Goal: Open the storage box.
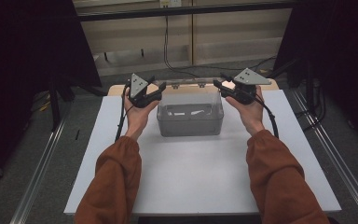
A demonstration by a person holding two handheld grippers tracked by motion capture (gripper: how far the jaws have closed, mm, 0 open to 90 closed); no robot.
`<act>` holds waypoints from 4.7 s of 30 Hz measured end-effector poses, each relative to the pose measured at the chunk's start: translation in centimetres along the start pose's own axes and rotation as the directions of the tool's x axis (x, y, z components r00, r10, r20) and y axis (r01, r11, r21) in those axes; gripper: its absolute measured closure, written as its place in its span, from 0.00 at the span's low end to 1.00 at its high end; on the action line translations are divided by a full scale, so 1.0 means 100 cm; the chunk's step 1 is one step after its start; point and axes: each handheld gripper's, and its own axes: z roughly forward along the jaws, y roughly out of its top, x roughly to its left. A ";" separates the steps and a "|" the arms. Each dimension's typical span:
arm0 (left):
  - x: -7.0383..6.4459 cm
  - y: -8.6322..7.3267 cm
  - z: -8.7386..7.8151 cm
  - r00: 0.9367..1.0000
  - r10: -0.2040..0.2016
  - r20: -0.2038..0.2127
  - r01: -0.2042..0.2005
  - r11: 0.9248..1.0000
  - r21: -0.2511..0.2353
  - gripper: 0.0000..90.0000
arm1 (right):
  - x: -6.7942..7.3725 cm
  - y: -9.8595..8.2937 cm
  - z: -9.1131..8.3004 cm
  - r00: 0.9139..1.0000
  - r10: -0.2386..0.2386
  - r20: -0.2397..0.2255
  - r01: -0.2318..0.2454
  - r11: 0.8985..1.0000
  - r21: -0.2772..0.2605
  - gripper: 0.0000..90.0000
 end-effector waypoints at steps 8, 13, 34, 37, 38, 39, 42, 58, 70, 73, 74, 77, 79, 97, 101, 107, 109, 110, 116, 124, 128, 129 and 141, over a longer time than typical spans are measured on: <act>-0.002 0.004 0.006 1.000 -0.001 0.004 0.001 1.000 -0.001 0.62 | -0.005 0.001 0.005 1.000 0.011 0.005 -0.011 1.000 -0.024 0.67; 0.000 0.005 0.007 1.000 -0.006 0.003 0.006 1.000 -0.001 0.62 | -0.008 0.000 0.009 1.000 0.023 0.005 -0.022 0.999 -0.026 0.66; 0.008 0.008 0.013 1.000 -0.029 0.006 0.029 1.000 -0.002 0.66 | -0.027 -0.034 0.041 0.996 0.071 0.045 -0.072 0.997 0.023 0.63; 0.009 0.006 0.015 1.000 -0.031 0.002 0.031 1.000 -0.003 0.67 | -0.028 -0.038 0.044 0.996 0.079 0.048 -0.081 0.996 0.031 0.63; 0.010 0.006 0.016 1.000 -0.024 0.001 0.024 1.000 0.000 0.68 | -0.029 -0.039 0.046 0.996 0.075 0.049 -0.077 0.996 0.035 0.64; 0.010 0.005 0.017 1.000 -0.023 -0.004 0.023 1.000 -0.004 0.68 | -0.029 -0.039 0.047 0.997 0.069 0.047 -0.071 0.997 0.039 0.65; 0.011 0.005 0.019 1.000 -0.030 -0.007 0.030 1.000 -0.007 0.68 | -0.030 -0.038 0.050 0.997 0.069 0.044 -0.070 0.997 0.033 0.66; 0.018 -0.002 0.028 0.999 -0.054 0.001 0.053 0.998 0.034 0.73 | -0.036 -0.051 0.064 0.995 0.084 0.048 -0.087 0.994 0.065 0.73; 0.025 -0.004 0.035 0.997 -0.072 0.013 0.071 0.996 0.060 0.74 | -0.040 -0.048 0.067 0.995 0.089 0.043 -0.092 0.992 0.085 0.75; 0.027 -0.006 0.037 0.997 -0.077 0.016 0.076 0.995 0.066 0.74 | -0.041 -0.048 0.069 0.994 0.096 0.047 -0.100 0.992 0.082 0.76; 0.028 -0.006 0.038 0.997 -0.075 0.019 0.074 0.994 0.076 0.74 | -0.041 -0.048 0.069 0.994 0.096 0.047 -0.100 0.992 0.082 0.76; 0.030 -0.009 0.043 0.998 -0.068 0.016 0.066 0.992 0.110 0.73 | -0.043 -0.048 0.070 0.994 0.095 0.047 -0.099 0.991 0.090 0.78; 0.027 -0.014 0.046 0.999 -0.053 0.012 0.051 0.989 0.139 0.71 | -0.043 -0.049 0.071 0.994 0.097 0.050 -0.102 0.990 0.097 0.79; 0.033 -0.027 0.057 0.994 -0.112 0.010 0.109 0.977 0.183 0.75 | -0.047 -0.055 0.076 0.994 0.098 0.057 -0.105 0.986 0.129 0.83; 0.035 -0.026 0.060 0.992 -0.123 0.007 0.120 0.975 0.186 0.75 | -0.049 -0.057 0.079 0.990 0.128 0.056 -0.134 0.984 0.121 0.83; 0.038 -0.028 0.067 0.986 -0.167 -0.001 0.164 0.968 0.188 0.75 | -0.052 -0.057 0.084 0.988 0.143 0.059 -0.149 0.980 0.134 0.83; 0.040 -0.028 0.068 0.987 -0.159 -0.003 0.157 0.969 0.191 0.76 | -0.054 -0.058 0.085 0.986 0.154 0.056 -0.160 0.978 0.133 0.83; 0.040 -0.028 0.069 0.986 -0.170 -0.002 0.167 0.968 0.188 0.76 | -0.054 -0.058 0.085 0.986 0.158 0.055 -0.164 0.978 0.132 0.83; 0.040 -0.027 0.072 0.983 -0.183 -0.017 0.182 0.959 0.216 0.75 | -0.055 -0.058 0.089 0.981 0.179 0.068 -0.188 0.972 0.144 0.80; 0.042 -0.027 0.077 0.972 -0.236 -0.018 0.234 0.943 0.236 0.73 | -0.058 -0.055 0.093 0.960 0.268 0.081 -0.278 0.943 0.180 0.80; 0.044 -0.027 0.078 0.963 -0.268 -0.018 0.264 0.933 0.244 0.73 | -0.060 -0.055 0.095 0.947 0.311 0.084 -0.322 0.927 0.191 0.79; 0.044 -0.027 0.079 0.961 -0.277 -0.017 0.272 0.931 0.244 0.73 | -0.060 -0.054 0.096 0.944 0.318 0.086 -0.329 0.923 0.197 0.79; 0.049 -0.024 0.087 0.942 -0.335 -0.024 0.325 0.893 0.312 0.67 | -0.066 -0.053 0.103 0.923 0.375 0.092 -0.386 0.887 0.254 0.76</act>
